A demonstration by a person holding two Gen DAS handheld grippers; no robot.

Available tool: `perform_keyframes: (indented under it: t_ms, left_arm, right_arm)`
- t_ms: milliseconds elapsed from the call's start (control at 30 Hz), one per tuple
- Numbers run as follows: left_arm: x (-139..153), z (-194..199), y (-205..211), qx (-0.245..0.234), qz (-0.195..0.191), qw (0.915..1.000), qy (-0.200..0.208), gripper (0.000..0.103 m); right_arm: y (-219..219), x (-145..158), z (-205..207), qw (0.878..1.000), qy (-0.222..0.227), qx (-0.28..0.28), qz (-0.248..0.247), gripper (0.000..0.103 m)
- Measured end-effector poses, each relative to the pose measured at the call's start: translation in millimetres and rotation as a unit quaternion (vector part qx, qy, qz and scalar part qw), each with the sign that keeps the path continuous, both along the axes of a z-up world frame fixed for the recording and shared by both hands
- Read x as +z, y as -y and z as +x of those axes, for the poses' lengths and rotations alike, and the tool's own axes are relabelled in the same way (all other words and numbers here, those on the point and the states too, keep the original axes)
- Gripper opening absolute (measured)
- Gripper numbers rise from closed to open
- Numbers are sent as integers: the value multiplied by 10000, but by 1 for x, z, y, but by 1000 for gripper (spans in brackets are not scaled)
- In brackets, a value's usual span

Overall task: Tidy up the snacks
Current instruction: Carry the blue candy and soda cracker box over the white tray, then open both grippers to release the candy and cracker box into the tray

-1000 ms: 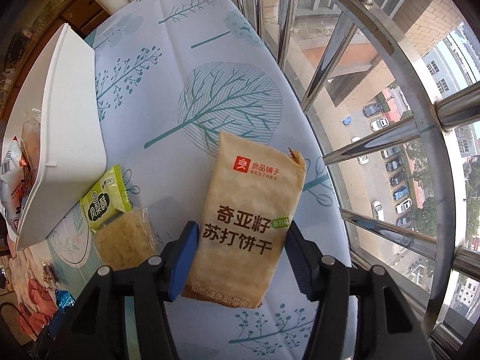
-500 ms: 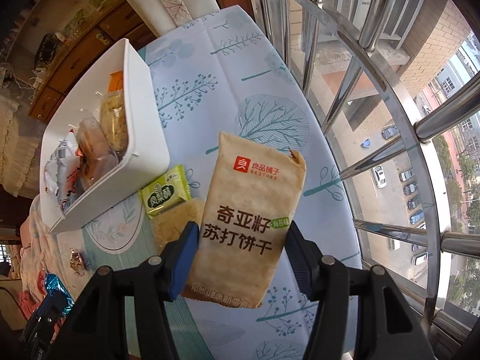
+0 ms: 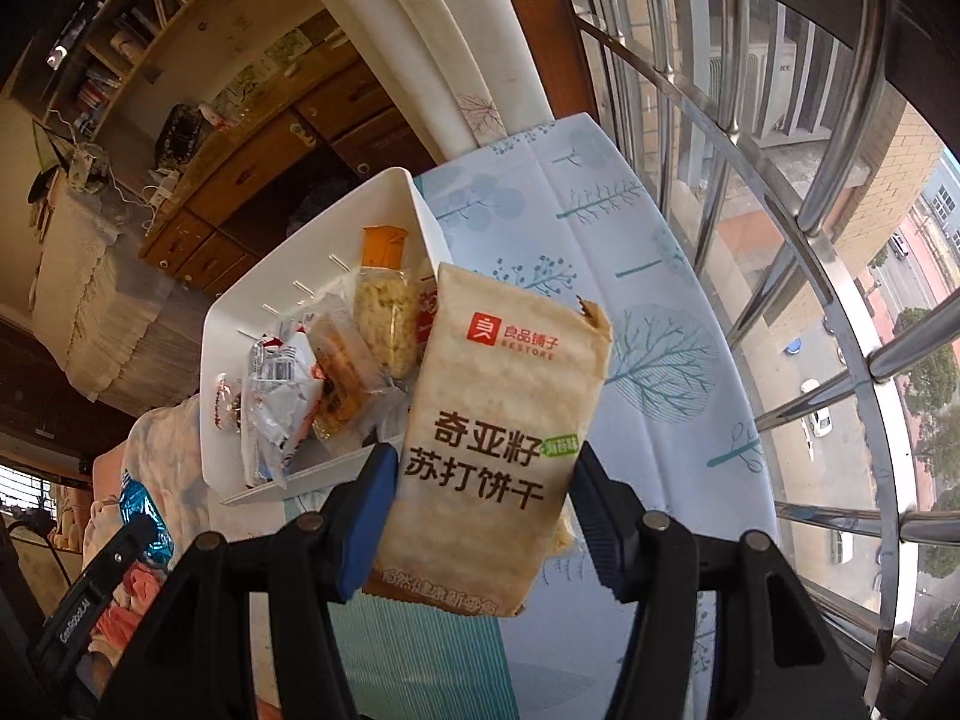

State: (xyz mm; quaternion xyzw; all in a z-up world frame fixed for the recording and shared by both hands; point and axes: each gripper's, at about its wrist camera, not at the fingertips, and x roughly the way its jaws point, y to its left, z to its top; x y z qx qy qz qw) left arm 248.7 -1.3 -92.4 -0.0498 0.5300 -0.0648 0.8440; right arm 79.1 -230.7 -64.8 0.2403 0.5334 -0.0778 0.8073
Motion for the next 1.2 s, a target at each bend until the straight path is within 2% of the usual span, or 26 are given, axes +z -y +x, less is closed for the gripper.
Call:
perform_keyframes:
  t_ms: [233,467,833,867,933,967,1000,1067,1200]
  left_arm:
    - [6,28,-19,114,-100,9995,263,28]
    - [-12,51,-33,22,-356,9987,372,28]
    - [-38,73,-37,33,-690,9973,249,29]
    - [-40,74,-37,55,-710,9972,216,30]
    - [-43,76,-37,98,-709,9974,98,44]
    - [-44,77,-36,117,-672,9977,60,60]
    - [-43,76,-35,150,-623,9979,56,67]
    - [-41,74,-35,179,-578,9981,65,68]
    - [-36,68,-32,219,-525,9984,47,75]
  right_arm:
    - [-22,4,17,9989,421,213,-17,58]
    - [-41,1,34,9959,827,368,-27,58]
    - [-73,-13,66,9908,1054,850,-13,59]
    - [-75,-14,68,9904,1066,881,-13,59]
    - [-79,-16,71,9907,973,951,-85,60]
    - [-80,-17,73,9910,911,967,-153,60]
    - [-80,-18,74,9912,874,973,-203,64]
    - [-78,-18,73,9915,873,946,-211,75]
    - [-69,-14,66,9917,939,871,-93,78]
